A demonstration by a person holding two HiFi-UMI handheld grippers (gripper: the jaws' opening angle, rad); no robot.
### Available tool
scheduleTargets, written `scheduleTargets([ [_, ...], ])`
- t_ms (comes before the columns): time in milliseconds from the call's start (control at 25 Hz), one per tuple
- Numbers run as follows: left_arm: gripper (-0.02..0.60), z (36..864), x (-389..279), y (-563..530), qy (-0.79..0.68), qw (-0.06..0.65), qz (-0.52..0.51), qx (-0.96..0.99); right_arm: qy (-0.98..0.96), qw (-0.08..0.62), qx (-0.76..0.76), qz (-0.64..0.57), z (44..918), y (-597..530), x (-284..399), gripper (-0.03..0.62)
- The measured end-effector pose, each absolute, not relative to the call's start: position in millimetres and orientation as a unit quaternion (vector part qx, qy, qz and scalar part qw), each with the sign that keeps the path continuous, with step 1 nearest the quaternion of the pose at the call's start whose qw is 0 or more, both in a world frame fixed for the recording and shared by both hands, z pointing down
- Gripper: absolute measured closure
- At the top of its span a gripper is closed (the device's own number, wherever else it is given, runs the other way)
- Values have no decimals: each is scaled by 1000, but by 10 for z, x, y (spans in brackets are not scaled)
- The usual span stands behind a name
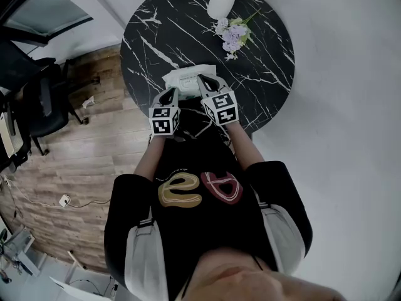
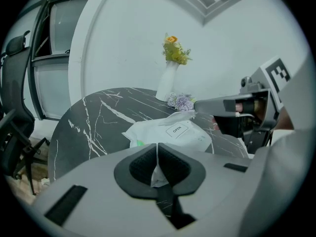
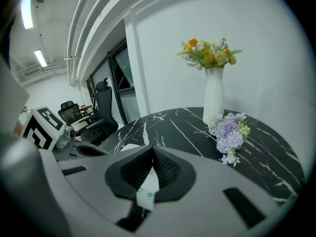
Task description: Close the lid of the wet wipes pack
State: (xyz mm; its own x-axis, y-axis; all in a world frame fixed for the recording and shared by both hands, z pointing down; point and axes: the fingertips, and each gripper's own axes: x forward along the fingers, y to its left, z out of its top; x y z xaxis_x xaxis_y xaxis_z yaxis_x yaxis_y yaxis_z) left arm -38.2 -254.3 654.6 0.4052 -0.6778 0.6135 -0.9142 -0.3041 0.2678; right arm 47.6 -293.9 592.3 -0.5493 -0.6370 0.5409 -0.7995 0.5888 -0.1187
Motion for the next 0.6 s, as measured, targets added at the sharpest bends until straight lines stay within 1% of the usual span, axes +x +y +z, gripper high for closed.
scheduleTargets([
  [600, 557, 6550, -385, -2541, -513, 299, 195, 781, -858, 231, 417, 190, 6003, -2827, 491, 582],
])
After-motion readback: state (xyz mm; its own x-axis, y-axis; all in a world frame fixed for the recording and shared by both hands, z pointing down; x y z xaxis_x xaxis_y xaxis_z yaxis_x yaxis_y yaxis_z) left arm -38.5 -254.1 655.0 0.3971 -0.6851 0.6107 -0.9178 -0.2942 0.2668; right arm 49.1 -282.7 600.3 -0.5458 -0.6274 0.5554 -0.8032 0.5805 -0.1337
